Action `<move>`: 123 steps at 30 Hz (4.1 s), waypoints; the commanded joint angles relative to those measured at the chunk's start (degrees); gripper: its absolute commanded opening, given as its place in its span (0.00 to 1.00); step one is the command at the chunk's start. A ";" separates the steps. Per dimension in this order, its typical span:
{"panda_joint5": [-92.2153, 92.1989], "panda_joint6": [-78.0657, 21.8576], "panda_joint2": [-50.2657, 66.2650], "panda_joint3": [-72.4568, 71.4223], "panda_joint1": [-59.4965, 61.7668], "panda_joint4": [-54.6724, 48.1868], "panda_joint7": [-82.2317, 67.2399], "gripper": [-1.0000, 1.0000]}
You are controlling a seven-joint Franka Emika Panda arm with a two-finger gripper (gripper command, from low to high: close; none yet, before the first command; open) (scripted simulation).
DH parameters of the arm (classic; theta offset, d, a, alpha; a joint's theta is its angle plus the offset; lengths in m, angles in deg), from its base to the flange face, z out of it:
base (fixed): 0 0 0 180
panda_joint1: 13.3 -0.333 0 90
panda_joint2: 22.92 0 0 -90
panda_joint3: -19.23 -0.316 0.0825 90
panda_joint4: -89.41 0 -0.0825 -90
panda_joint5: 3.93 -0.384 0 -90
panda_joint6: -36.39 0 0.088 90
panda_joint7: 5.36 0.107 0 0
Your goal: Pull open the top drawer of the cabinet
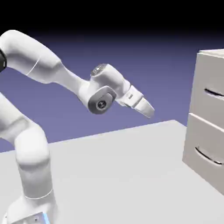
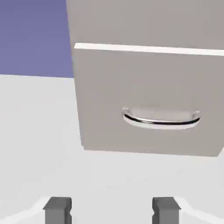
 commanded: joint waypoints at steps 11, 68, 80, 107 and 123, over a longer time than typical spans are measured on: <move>24.16 -3.44 16.52 -14.70 12.75 -7.38 -27.41 0.50; 149.31 -21.24 102.13 -90.87 78.84 -45.59 -169.44 0.50; 157.92 -19.72 108.48 -93.89 74.72 -59.75 -181.42 0.50; 163.14 -20.63 93.68 -103.89 108.06 -27.13 -156.76 0.00; 156.57 -18.02 103.95 -112.36 128.50 -9.46 -165.52 1.00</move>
